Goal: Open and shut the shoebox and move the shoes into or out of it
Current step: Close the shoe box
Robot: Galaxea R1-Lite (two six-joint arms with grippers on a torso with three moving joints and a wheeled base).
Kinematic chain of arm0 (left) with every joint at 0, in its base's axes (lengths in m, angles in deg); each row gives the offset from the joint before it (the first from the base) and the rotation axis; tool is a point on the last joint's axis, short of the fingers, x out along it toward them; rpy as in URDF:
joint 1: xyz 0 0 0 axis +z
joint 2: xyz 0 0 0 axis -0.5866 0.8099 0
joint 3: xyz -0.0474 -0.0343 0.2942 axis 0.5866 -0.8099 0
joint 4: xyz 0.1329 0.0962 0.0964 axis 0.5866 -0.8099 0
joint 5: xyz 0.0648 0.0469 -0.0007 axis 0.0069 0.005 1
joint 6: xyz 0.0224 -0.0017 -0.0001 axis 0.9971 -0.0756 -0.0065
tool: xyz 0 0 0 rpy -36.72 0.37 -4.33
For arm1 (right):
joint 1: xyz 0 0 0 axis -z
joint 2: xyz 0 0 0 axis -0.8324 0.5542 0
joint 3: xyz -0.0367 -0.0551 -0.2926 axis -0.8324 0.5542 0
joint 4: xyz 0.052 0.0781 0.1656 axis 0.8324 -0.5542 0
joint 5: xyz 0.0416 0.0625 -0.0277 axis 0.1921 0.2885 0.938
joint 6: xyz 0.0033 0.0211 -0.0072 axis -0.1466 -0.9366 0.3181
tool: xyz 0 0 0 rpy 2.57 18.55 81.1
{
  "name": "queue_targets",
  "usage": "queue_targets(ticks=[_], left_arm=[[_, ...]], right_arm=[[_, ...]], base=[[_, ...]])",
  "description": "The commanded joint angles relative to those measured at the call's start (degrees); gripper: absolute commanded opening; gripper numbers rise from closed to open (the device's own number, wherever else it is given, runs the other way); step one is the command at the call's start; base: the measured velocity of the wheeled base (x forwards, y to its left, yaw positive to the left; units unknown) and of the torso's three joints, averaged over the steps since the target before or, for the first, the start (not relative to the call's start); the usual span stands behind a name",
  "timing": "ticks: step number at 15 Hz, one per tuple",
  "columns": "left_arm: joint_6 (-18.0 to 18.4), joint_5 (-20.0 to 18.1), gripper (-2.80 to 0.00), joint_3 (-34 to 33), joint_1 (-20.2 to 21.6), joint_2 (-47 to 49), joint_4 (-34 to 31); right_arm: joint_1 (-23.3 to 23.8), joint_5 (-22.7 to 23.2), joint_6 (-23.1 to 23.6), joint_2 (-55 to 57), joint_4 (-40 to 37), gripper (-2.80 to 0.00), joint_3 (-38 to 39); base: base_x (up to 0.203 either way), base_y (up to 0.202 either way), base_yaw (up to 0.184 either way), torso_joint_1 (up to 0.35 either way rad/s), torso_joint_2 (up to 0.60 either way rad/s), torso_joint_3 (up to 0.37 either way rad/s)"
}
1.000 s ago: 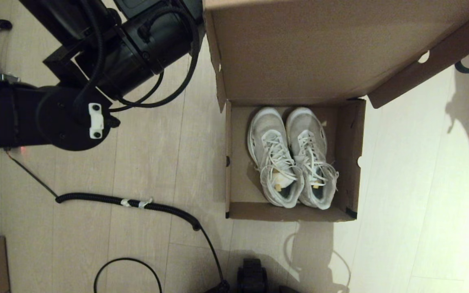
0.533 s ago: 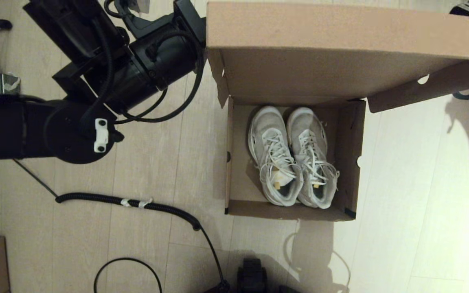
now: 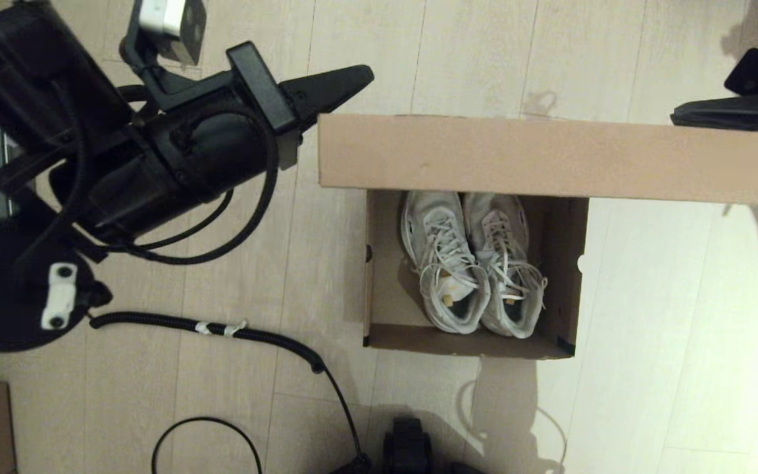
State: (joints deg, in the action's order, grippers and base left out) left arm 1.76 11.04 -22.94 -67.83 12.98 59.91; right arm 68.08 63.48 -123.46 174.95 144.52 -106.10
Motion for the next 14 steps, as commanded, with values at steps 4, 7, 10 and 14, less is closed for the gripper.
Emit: queue_targets(ticks=[4,7,10,14], left_arm=[[-0.20,-0.15,-2.80,-7.82,-0.33,-7.50,0.86],[-0.07,-0.08,-2.80,-10.06,-1.50,-8.77,1.10],[0.35,-0.07,-2.80,-10.16,-2.00,-8.42,1.01],[4.00,0.06,-2.80,-17.26,-2.77,-9.71,1.02]], right_arm=[[0.04,0.33,1.14,-8.47,0.53,-2.80,13.59],[0.04,0.39,2.87,-13.89,0.53,-2.80,22.30],[0.04,0.69,3.42,-18.62,0.53,-2.80,28.99],[0.04,0.48,6.03,-23.83,0.53,-2.80,40.54]], base=[[0.000,0.000,0.000,0.000,0.00,0.000],[0.000,0.000,0.000,0.000,0.00,0.000],[0.000,0.000,0.000,0.000,0.00,0.000],[0.000,0.000,0.000,0.000,0.00,0.000]])
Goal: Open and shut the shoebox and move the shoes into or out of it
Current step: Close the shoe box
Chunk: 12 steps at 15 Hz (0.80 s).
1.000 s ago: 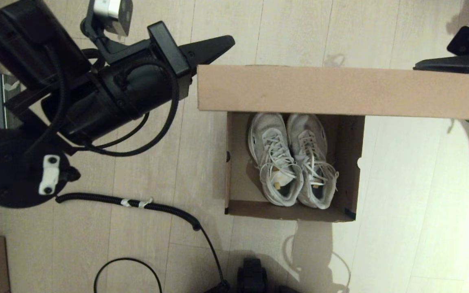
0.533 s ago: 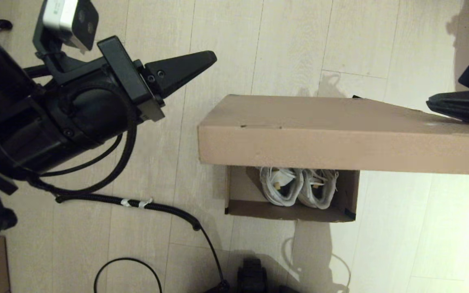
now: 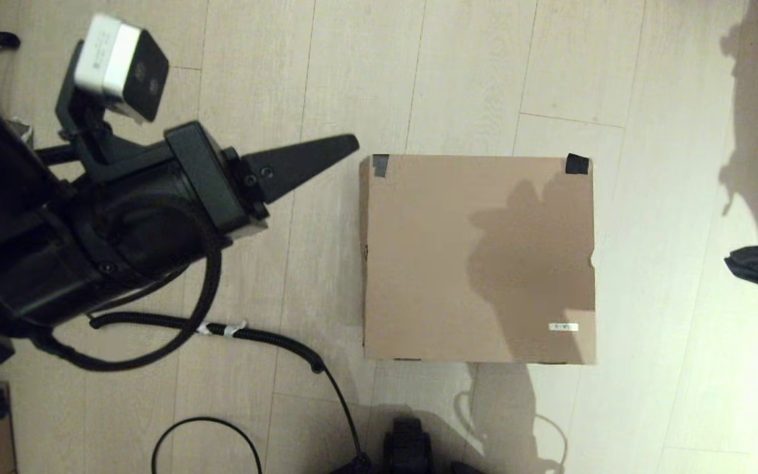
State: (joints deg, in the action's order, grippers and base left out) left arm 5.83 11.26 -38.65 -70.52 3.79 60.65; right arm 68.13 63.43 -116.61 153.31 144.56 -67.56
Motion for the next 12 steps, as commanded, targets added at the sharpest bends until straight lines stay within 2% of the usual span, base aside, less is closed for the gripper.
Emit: queue_targets(ticks=[1,2,4,5,7,8,10,12], left_arm=[[2.56,-0.16,-2.80,-4.27,-0.30,-0.81,0.33],[5.26,-0.06,-2.80,-5.49,-0.97,-0.91,0.30],[5.96,0.33,-2.80,-5.90,-1.25,-0.81,0.27],[5.96,1.04,-2.80,-6.33,-1.25,-0.92,0.27],[6.14,2.78,-2.80,-6.75,-1.25,-1.24,0.27],[6.41,3.10,-2.80,-7.08,-1.22,-1.79,0.27],[6.49,3.79,-2.80,-8.66,-1.10,-3.26,0.27],[6.52,3.85,-2.80,-10.01,-1.16,-4.19,0.27]], right_arm=[[-0.04,0.39,3.74,-2.40,0.49,-2.80,4.95],[-0.13,0.31,7.50,-2.00,0.49,-2.80,6.25],[-0.26,-0.75,10.13,1.25,0.49,-2.80,6.62],[-0.27,-1.27,14.43,3.15,0.49,-2.80,7.41],[-0.39,-1.56,29.57,7.17,0.49,-2.80,10.91],[-0.44,-1.61,35.47,8.87,0.49,-2.80,12.34],[-0.74,-1.71,43.42,10.82,0.49,-2.80,14.87],[-1.91,-2.22,55.39,14.17,0.49,-2.80,19.30]], base=[[0.000,0.000,0.000,0.000,0.00,0.000],[0.000,0.000,0.000,0.000,0.00,0.000],[0.000,0.000,0.000,0.000,0.00,0.000],[0.000,0.000,0.000,0.000,0.00,0.000],[0.000,0.000,0.000,0.000,0.00,0.000],[0.000,0.000,0.000,0.000,0.00,0.000],[0.000,0.000,0.000,0.000,0.00,0.000],[0.000,0.000,0.000,0.000,0.00,0.000]])
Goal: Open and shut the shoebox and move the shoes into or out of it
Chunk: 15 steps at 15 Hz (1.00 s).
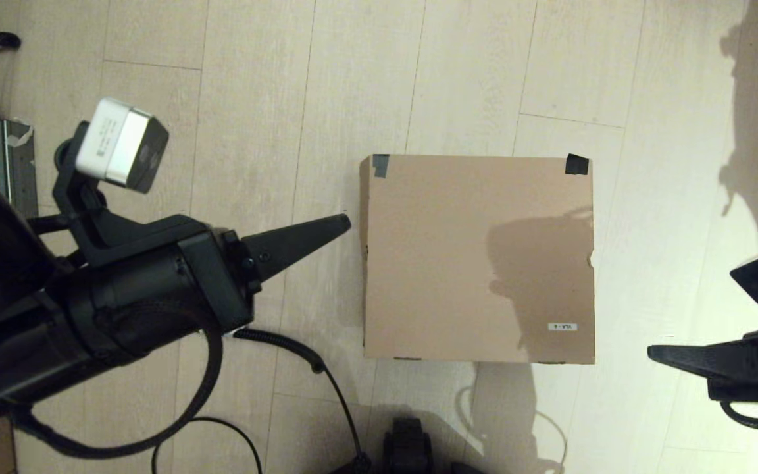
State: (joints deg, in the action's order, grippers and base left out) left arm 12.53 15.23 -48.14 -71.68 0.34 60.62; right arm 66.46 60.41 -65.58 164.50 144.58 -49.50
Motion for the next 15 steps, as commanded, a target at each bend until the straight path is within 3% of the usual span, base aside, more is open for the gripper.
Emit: queue_targets(ticks=[1,4,5,6,9,11,13,15], left_arm=[[-0.06,-0.07,-2.80,-0.68,0.05,-1.42,0.30],[0.05,1.15,-2.80,-1.22,0.35,-2.63,0.30],[0.09,1.39,-2.80,-1.51,0.42,-2.84,0.26],[0.43,2.49,-2.80,-2.08,0.43,-3.14,0.19],[9.61,7.59,-2.80,-5.48,1.06,-3.25,-0.38],[14.02,10.28,-2.80,-8.68,4.24,-3.82,-0.34],[16.59,11.24,-2.80,-10.67,9.99,-6.00,-0.39],[17.48,13.00,-2.80,-12.35,17.19,-8.89,-0.43]], right_arm=[[-1.80,-1.00,10.46,4.16,0.48,-2.80,5.20],[-7.71,-15.53,35.03,5.91,-3.04,-2.80,9.36],[-10.90,-24.62,42.71,6.76,-4.22,-2.80,9.34],[-14.50,-34.48,47.27,7.43,-4.82,-2.80,9.28],[-27.67,-67.35,56.21,8.06,-5.61,-2.80,8.78],[-32.64,-83.54,65.94,6.42,-5.64,-2.80,8.61],[-33.88,-89.82,71.03,0.22,-5.40,-2.80,7.72],[-33.75,-96.69,72.75,-7.19,-5.57,-2.80,5.75]], base=[[0.000,0.000,0.000,0.000,0.00,0.000],[0.000,0.000,0.000,0.000,0.00,0.000],[0.000,0.000,0.000,0.000,0.00,0.000],[0.000,0.000,0.000,0.000,0.00,0.000],[0.000,0.000,0.000,0.000,0.00,0.000],[0.000,0.000,0.000,0.000,0.00,0.000],[0.000,0.000,0.000,0.000,0.00,0.000],[0.000,0.000,0.000,0.000,0.00,0.000]])
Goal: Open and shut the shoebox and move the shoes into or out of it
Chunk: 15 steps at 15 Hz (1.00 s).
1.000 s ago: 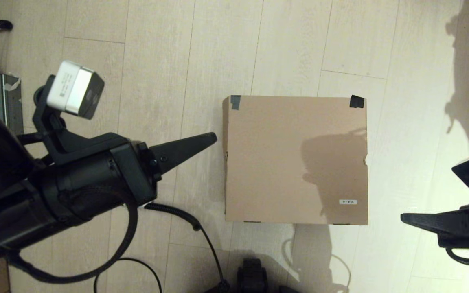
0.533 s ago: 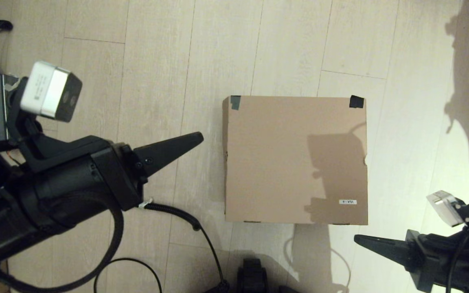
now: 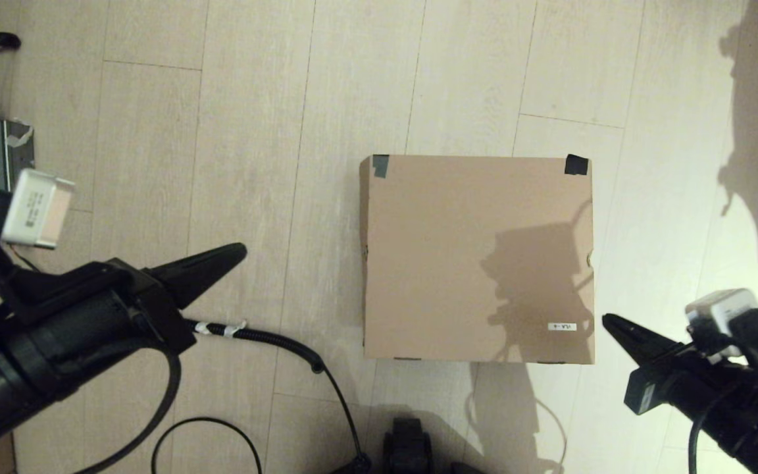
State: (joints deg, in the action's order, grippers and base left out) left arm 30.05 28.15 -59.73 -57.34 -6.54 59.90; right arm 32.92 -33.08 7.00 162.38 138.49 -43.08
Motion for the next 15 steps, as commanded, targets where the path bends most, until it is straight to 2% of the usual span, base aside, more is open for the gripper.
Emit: queue_targets(ticks=[1,3,5,6,7,9,10,12,15], left_arm=[[0.10,0.80,-2.80,-1.68,6.90,-3.45,0.32],[0.25,1.83,-2.80,-4.89,12.79,-10.96,0.25],[2.20,2.40,-2.80,-10.49,14.89,-19.45,-2.33],[4.83,3.06,-2.80,-12.65,15.85,-23.71,-6.86],[7.07,3.89,-2.80,-13.63,16.47,-27.77,-14.00],[9.65,5.03,-2.80,-14.48,17.16,-33.93,-32.40],[10.41,5.38,-2.80,-15.03,17.32,-37.16,-38.22],[11.13,6.38,-2.80,-18.35,17.63,-43.70,-45.49],[12.06,8.70,-2.80,-23.76,18.48,-56.68,-50.75]], right_arm=[[1.10,-5.24,0.40,-8.86,0.09,-2.80,-1.12],[7.80,-7.58,0.67,-18.42,-2.31,-2.80,-0.98],[11.08,-8.33,1.06,-28.60,-8.56,-2.80,0.86],[11.89,-8.36,1.29,-34.16,-15.37,-2.80,1.22],[12.44,-8.05,1.54,-39.55,-24.81,-2.80,1.12],[13.13,-7.44,2.30,-50.02,-43.41,-2.80,0.98],[13.32,-7.24,2.58,-55.28,-49.94,-2.80,1.48],[13.51,-6.69,2.23,-66.19,-62.60,-2.80,1.63],[13.78,-5.64,-1.05,-69.74,-76.76,-2.80,1.38]], base=[[0.000,0.000,0.000,0.000,0.00,0.000],[0.000,0.000,0.000,0.000,0.00,0.000],[0.000,0.000,0.000,0.000,0.00,0.000],[0.000,0.000,0.000,0.000,0.00,0.000],[0.000,0.000,0.000,0.000,0.00,0.000],[0.000,0.000,0.000,0.000,0.00,0.000],[0.000,0.000,0.000,0.000,0.00,0.000],[0.000,0.000,0.000,0.000,0.00,0.000],[0.000,0.000,0.000,0.000,0.00,0.000]])
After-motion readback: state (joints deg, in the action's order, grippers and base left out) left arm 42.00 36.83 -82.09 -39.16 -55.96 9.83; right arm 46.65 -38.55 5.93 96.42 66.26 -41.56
